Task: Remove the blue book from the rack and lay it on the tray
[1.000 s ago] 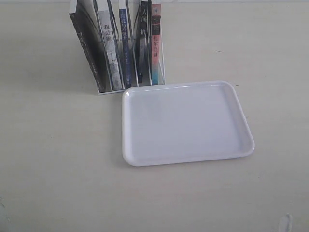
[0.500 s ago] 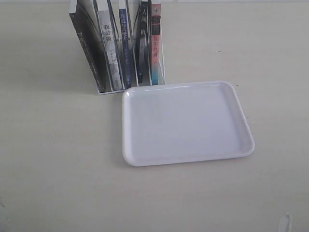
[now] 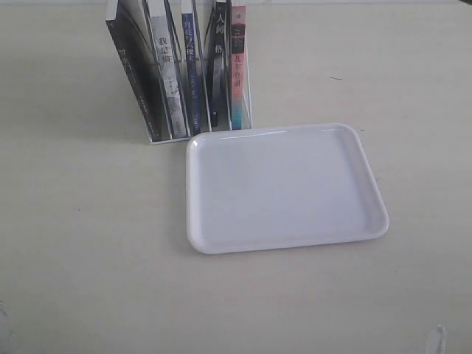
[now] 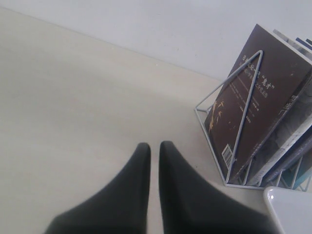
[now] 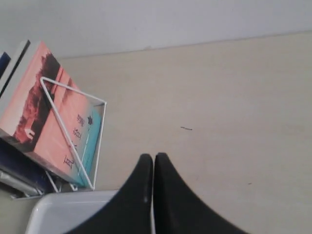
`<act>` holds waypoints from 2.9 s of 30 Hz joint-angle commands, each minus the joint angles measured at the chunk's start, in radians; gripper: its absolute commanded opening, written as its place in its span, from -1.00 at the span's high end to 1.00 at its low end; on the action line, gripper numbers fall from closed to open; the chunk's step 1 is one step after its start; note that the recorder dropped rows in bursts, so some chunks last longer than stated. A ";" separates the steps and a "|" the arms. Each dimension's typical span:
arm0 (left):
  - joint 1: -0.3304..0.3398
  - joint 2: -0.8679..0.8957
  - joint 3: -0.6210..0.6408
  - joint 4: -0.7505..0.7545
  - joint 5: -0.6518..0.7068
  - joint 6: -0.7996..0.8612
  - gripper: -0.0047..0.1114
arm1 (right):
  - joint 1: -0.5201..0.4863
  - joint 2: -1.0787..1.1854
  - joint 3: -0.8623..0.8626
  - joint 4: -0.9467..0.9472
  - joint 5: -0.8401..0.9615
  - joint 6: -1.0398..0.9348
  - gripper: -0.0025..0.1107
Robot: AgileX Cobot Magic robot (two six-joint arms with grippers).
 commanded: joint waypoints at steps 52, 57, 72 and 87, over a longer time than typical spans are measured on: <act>-0.010 -0.002 0.004 -0.006 -0.008 0.007 0.81 | 0.837 0.876 -1.279 -0.699 0.826 0.478 0.96; -0.010 -0.002 0.004 -0.006 -0.008 0.007 0.81 | 0.766 0.957 -1.407 -0.594 0.826 0.516 0.96; -0.010 -0.002 0.004 -0.006 -0.008 0.007 0.81 | 0.658 1.015 -1.430 -0.517 0.778 0.519 0.96; -0.010 -0.002 0.004 -0.006 -0.008 0.007 0.81 | 0.809 1.022 -1.388 -0.937 0.744 0.649 0.96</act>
